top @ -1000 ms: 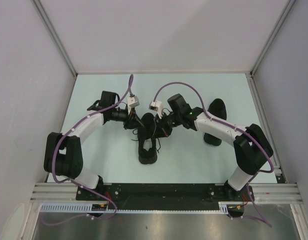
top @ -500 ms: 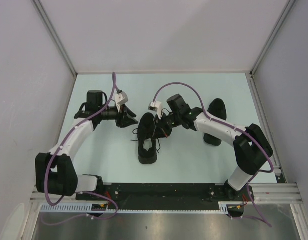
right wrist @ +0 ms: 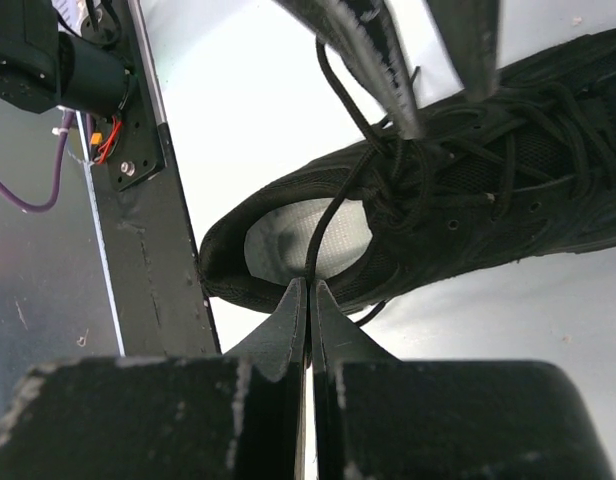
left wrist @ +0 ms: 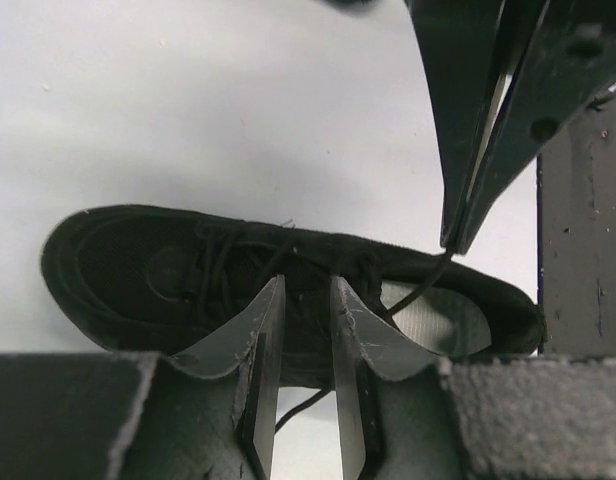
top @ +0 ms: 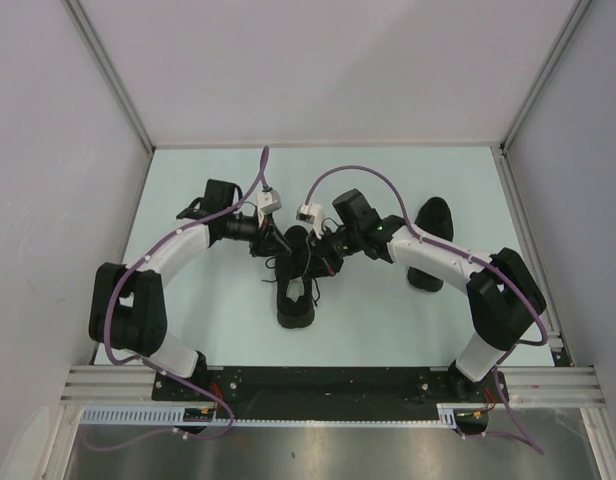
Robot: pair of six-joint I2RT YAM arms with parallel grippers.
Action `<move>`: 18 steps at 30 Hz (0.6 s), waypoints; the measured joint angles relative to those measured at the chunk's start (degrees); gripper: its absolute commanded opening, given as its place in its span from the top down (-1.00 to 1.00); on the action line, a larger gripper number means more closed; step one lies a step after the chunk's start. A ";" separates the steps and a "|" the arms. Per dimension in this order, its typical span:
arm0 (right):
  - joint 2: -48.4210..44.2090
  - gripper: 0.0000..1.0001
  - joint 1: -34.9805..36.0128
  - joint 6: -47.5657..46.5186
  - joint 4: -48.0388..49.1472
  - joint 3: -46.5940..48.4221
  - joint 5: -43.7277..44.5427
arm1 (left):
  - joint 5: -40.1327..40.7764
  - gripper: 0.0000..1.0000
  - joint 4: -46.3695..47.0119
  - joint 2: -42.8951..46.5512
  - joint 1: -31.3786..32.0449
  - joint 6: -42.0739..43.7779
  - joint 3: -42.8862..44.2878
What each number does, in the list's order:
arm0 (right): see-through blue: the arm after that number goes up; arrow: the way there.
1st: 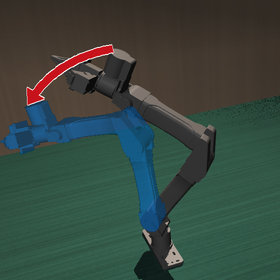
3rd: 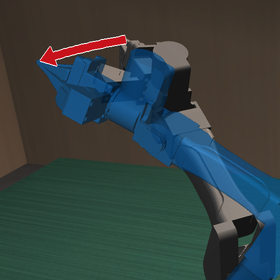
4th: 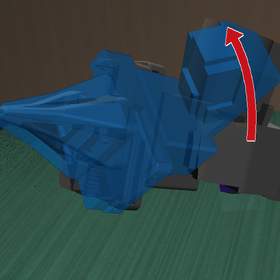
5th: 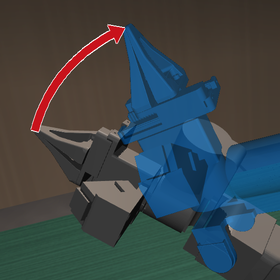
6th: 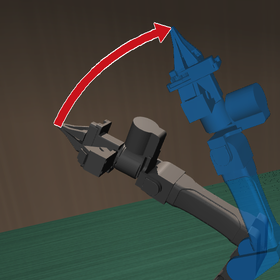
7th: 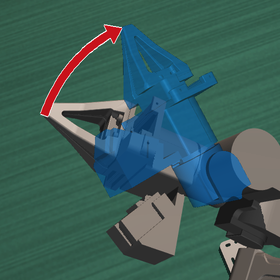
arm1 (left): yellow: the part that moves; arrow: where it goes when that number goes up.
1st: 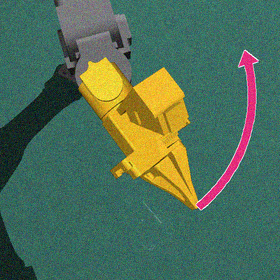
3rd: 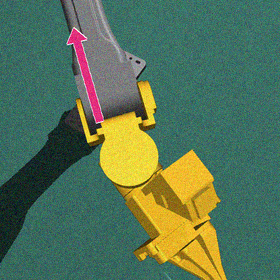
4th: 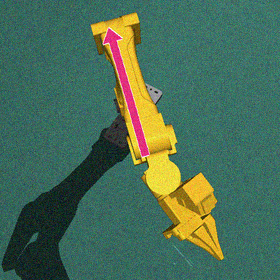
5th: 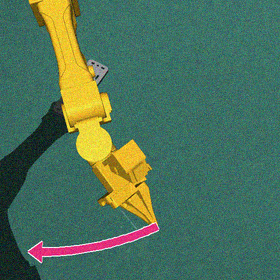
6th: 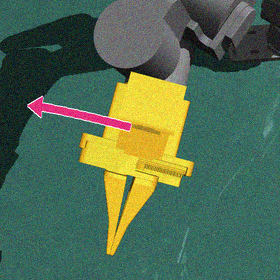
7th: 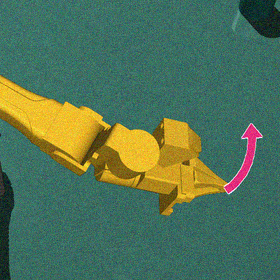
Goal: Tie the shoes
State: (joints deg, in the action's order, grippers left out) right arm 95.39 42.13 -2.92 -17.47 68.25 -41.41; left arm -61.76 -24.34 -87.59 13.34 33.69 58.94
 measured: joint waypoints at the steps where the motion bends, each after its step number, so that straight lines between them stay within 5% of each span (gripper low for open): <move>1: 0.00 1.00 -0.15 0.11 0.00 0.00 0.00 | 0.00 0.40 -0.59 -0.44 0.04 0.59 0.02; 14: 0.04 1.00 -0.87 3.43 1.42 0.00 0.09 | -0.37 0.47 -7.10 -2.60 1.46 6.71 0.55; 18: 0.17 1.00 -0.87 5.01 2.45 0.00 0.24 | -0.35 0.70 -7.61 -2.86 1.70 7.15 0.55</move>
State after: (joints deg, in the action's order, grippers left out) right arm 95.57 41.25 2.09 -15.03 68.25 -41.17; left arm -62.11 -31.94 -90.45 15.05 40.84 59.48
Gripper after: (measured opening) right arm 0.010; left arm 0.235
